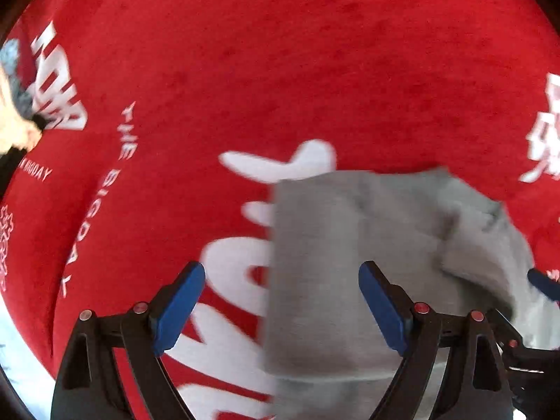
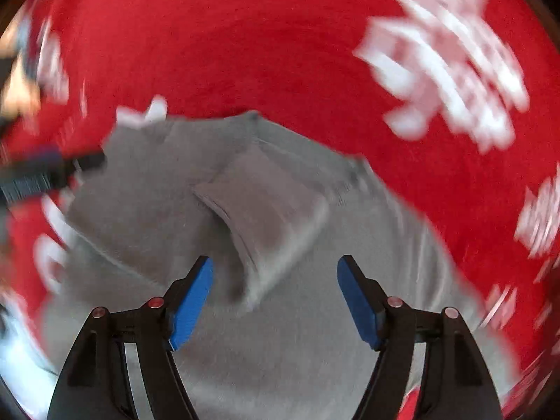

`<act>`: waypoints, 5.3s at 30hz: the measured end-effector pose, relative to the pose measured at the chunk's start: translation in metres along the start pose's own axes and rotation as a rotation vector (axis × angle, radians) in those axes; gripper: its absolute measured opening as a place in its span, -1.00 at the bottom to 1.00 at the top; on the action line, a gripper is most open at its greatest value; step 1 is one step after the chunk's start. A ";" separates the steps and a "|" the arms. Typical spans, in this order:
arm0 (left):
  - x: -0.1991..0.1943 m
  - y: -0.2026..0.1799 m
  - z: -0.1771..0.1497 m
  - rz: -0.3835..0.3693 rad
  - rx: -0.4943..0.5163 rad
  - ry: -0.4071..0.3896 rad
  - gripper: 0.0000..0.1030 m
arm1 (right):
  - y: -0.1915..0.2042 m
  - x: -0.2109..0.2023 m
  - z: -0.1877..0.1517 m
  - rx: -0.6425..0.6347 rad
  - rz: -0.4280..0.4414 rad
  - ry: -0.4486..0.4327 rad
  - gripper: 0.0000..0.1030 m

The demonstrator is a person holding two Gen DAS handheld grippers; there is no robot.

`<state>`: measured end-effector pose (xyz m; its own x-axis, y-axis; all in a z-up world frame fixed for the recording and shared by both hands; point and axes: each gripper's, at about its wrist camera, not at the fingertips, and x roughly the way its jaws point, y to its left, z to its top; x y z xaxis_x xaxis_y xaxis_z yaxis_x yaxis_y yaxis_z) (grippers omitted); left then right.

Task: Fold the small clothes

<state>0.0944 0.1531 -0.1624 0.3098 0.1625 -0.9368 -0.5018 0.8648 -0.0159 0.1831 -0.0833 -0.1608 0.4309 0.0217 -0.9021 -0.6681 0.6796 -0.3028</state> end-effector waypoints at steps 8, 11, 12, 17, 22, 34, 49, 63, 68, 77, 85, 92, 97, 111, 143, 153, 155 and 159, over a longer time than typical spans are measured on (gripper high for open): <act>0.018 0.013 -0.007 0.012 -0.018 0.025 0.74 | -0.127 0.042 -0.051 0.583 0.200 0.037 -0.40; 0.023 0.009 -0.007 0.003 -0.018 0.035 0.74 | -0.166 0.062 -0.091 0.813 0.399 0.081 -0.36; 0.024 0.009 -0.006 0.004 -0.016 0.037 0.74 | -0.176 0.066 -0.102 0.884 0.457 0.074 -0.36; 0.023 0.008 -0.004 0.041 -0.022 0.038 0.74 | -0.194 0.066 -0.116 1.031 0.508 0.072 -0.76; 0.026 0.003 -0.002 0.096 0.025 0.026 0.74 | -0.209 0.033 -0.084 0.870 0.471 -0.060 -0.86; 0.030 0.013 -0.010 0.117 0.060 0.070 0.74 | -0.224 0.047 -0.131 0.826 0.383 0.081 -0.33; 0.010 0.009 -0.064 0.080 0.058 0.123 0.74 | -0.154 -0.014 -0.196 0.715 0.492 0.172 -0.15; -0.008 0.061 -0.068 0.029 -0.145 0.119 0.74 | -0.114 -0.003 -0.178 0.627 0.457 0.189 -0.16; -0.006 0.023 -0.038 -0.111 -0.071 0.083 0.73 | -0.120 -0.006 -0.169 0.691 0.484 0.163 -0.15; 0.034 -0.005 -0.029 -0.110 -0.013 0.122 0.07 | -0.104 -0.010 -0.145 0.670 0.514 0.131 -0.15; 0.038 0.013 -0.022 -0.346 -0.054 0.228 -0.67 | -0.109 -0.010 -0.156 0.702 0.539 0.148 -0.15; 0.034 0.035 -0.017 -0.364 -0.070 0.177 -0.80 | -0.112 -0.016 -0.151 0.688 0.543 0.129 -0.15; 0.045 0.052 -0.022 -0.387 -0.150 0.185 -0.77 | -0.106 -0.004 -0.151 0.685 0.540 0.161 -0.15; -0.007 -0.027 -0.036 -0.124 0.100 0.188 -0.03 | -0.117 -0.015 -0.158 0.713 0.549 0.154 -0.14; -0.001 -0.269 -0.105 -0.140 0.427 0.347 0.56 | -0.282 -0.006 -0.371 1.423 0.549 -0.018 0.46; -0.017 -0.350 -0.108 -0.229 0.489 0.262 0.56 | -0.334 -0.013 -0.441 1.660 0.519 -0.205 0.46; -0.015 -0.369 -0.107 -0.243 0.494 0.260 0.56 | -0.341 -0.011 -0.445 1.697 0.521 -0.243 0.46; -0.008 -0.392 -0.112 -0.251 0.507 0.240 0.56 | -0.360 -0.007 -0.452 1.723 0.508 -0.313 0.46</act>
<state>0.1981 -0.2401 -0.1880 0.1489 -0.1362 -0.9794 0.0276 0.9906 -0.1336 0.1462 -0.6599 -0.1843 0.6288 0.4276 -0.6494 0.4573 0.4721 0.7536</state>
